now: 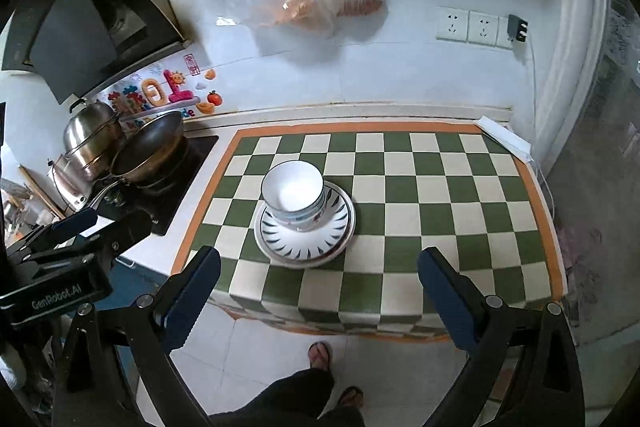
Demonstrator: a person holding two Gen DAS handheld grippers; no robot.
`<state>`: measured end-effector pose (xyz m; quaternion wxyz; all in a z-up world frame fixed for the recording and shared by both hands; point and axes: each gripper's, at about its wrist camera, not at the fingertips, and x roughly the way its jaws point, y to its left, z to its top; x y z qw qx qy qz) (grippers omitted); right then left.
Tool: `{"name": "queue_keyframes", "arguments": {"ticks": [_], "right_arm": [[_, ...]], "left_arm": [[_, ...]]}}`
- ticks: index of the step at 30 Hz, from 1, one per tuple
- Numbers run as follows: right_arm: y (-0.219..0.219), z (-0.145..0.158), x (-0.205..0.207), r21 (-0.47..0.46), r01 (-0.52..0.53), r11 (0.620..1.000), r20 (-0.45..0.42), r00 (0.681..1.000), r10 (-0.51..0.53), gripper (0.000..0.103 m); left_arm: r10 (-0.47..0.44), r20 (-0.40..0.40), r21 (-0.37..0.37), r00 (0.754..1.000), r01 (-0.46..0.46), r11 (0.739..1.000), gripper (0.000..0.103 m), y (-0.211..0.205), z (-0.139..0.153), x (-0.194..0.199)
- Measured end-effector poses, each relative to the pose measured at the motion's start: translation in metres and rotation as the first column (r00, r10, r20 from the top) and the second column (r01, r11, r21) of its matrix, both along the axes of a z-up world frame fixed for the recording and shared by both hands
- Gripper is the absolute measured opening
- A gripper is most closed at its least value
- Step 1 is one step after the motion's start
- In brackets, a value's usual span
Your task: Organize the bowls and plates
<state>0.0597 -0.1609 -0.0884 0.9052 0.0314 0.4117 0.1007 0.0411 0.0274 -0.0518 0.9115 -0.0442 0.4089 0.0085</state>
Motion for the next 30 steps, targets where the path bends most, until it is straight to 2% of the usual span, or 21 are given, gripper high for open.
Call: {"name": "queue_keyframes", "arguments": {"ticks": [5, 11, 21, 30], "right_arm": [[-0.001, 0.016, -0.042, -0.001, -0.004, 1.0, 0.041, 0.999, 0.004, 0.101], [0.006, 0.029, -0.074, -0.015, 0.014, 1.0, 0.079, 0.997, -0.013, 0.102], [0.012, 0.027, -0.079, -0.001, 0.053, 0.999, 0.07, 0.996, -0.053, 0.102], [0.016, 0.029, -0.082, 0.006, 0.083, 0.996, 0.088, 0.993, -0.084, 0.102]], "left_arm": [[-0.005, 0.02, 0.011, 1.0, 0.005, 1.0, 0.103, -0.003, 0.01, -0.031], [-0.009, 0.054, 0.031, 0.999, 0.008, 0.999, 0.103, 0.002, 0.017, -0.05], [-0.015, 0.091, 0.06, 0.996, 0.009, 0.998, 0.103, 0.016, 0.025, -0.064], [-0.021, 0.098, 0.053, 0.995, 0.016, 0.998, 0.103, 0.026, 0.028, -0.068]]}}
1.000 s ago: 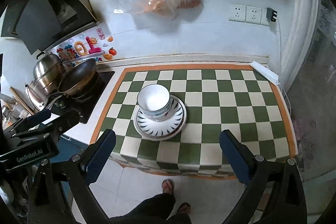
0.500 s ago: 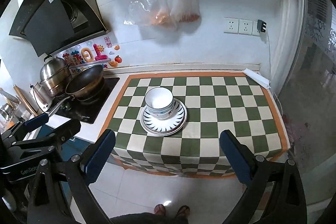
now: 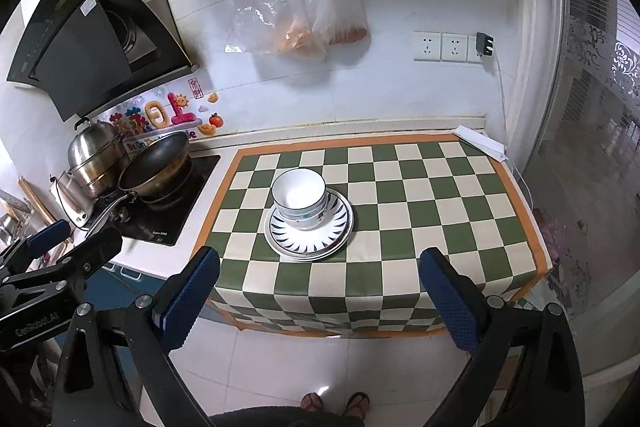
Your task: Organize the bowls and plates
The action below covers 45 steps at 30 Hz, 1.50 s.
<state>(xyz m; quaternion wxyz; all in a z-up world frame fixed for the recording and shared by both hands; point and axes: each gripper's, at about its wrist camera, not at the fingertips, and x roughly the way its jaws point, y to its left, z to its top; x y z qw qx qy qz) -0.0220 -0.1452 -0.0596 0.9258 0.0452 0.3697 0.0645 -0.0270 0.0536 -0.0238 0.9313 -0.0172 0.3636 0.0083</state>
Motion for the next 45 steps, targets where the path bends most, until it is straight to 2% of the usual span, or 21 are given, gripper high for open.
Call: {"name": "queue_keyframes", "arguments": {"ticks": [16, 45], "right_arm": [[0.0, 0.003, -0.008, -0.012, 0.015, 1.0, 0.012, 1.0, -0.015, 0.102], [-0.003, -0.005, -0.018, -0.009, 0.016, 1.0, -0.014, 1.0, -0.017, 0.102]], "left_arm": [[-0.03, -0.01, -0.025, 0.999, 0.03, 0.999, 0.103, 0.001, 0.001, -0.004], [-0.032, -0.014, -0.019, 0.999, 0.031, 0.999, 0.103, 0.002, 0.0, -0.012]]}}
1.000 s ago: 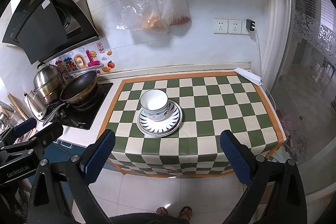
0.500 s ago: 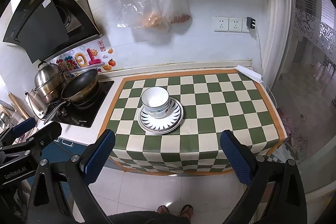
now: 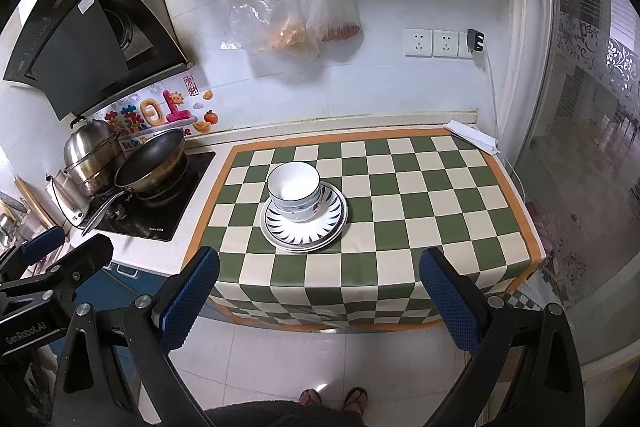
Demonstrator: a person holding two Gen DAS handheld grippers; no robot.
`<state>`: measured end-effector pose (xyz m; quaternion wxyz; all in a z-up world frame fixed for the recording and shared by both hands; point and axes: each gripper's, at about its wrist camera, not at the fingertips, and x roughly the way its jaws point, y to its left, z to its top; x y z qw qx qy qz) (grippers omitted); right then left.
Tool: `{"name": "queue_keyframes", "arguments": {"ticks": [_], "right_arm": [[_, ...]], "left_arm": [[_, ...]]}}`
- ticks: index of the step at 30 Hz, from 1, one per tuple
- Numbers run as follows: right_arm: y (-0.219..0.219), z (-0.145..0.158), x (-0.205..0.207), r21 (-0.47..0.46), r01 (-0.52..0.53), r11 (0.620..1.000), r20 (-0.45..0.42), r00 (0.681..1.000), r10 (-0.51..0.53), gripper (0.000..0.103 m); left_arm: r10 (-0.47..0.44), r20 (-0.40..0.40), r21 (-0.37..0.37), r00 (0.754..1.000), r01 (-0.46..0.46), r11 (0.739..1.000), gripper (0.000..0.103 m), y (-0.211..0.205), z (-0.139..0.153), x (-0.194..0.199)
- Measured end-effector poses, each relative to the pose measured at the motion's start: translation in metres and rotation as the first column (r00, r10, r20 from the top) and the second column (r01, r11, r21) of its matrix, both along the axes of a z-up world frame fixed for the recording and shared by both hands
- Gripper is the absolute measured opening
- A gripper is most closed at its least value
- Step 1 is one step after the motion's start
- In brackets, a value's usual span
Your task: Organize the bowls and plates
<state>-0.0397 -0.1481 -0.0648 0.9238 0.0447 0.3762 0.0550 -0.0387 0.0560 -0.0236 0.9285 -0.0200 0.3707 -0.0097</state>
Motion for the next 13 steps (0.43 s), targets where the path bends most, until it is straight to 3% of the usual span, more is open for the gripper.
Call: {"name": "queue_keyframes", "arguments": {"ticks": [13], "right_arm": [[0.0026, -0.0024, 0.0006, -0.004, 0.005, 1.0, 0.004, 1.0, -0.005, 0.102]], "left_arm": [[0.012, -0.003, -0.007, 1.0, -0.012, 1.0, 0.103, 0.0069, -0.0053, -0.0035]]}}
